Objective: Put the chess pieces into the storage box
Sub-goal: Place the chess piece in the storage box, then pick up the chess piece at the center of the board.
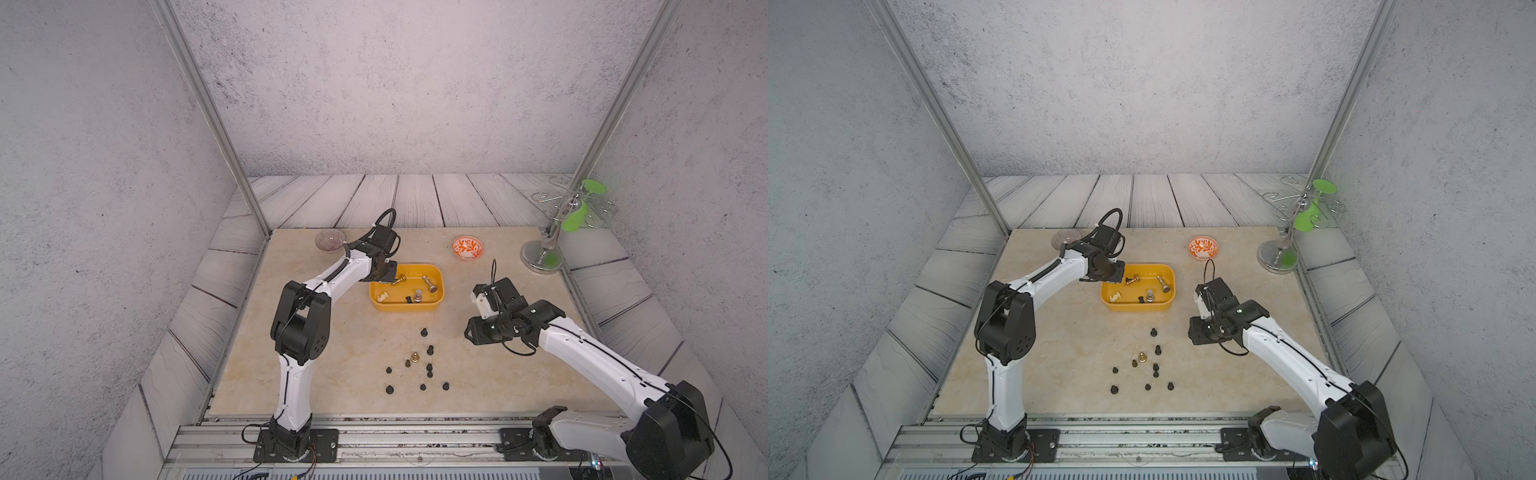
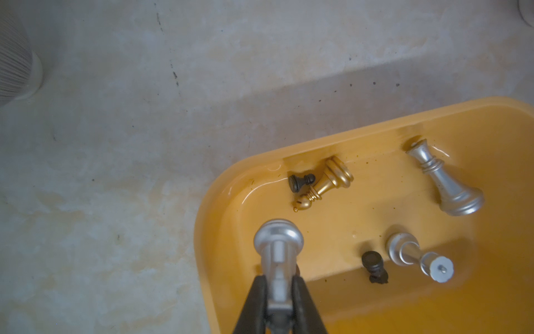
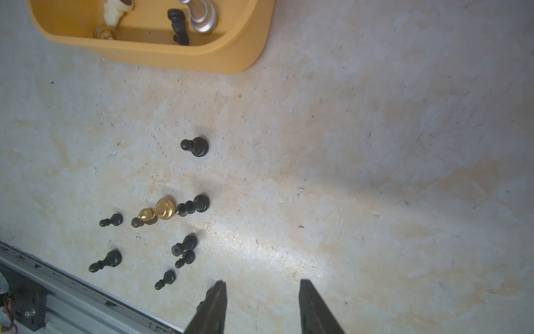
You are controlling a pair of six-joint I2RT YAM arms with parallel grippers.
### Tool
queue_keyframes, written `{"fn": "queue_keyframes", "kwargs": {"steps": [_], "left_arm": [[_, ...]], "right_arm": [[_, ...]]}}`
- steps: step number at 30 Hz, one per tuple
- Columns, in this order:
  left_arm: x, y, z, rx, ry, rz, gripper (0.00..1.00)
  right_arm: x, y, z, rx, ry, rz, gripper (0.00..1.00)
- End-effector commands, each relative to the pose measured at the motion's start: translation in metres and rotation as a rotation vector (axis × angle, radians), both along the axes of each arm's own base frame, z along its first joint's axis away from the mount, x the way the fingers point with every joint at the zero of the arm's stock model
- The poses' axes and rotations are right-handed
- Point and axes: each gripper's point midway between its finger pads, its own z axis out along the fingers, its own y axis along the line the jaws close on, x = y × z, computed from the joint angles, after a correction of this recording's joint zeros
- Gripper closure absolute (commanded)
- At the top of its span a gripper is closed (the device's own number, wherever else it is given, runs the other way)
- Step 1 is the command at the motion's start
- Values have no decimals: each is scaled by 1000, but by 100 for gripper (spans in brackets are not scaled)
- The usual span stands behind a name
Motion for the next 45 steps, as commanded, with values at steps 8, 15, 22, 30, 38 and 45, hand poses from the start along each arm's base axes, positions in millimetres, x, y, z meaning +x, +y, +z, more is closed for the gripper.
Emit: {"fn": "queue_keyframes", "kwargs": {"steps": [8,15,22,30,38,45], "left_arm": [[9,6,9,-9,1,-2,75],[3,9,13,-34,16,18,74],[-8,14,47,-82,-41,22,74],[-42,36,70,-138,-84,51,74],[-77,58,74,-188,-106,99,73],[-101,64,63,-202,-90,67,73]], "right_arm": [[-6,-11,4,-17,-10,-37,56],[-5,-9,5,-10,-9,-35,56],[-5,-9,5,-14,-7,-34,56],[2,-3,6,-16,-1,-11,56],[11,6,8,-8,5,18,56],[16,13,5,-5,17,46,57]]}}
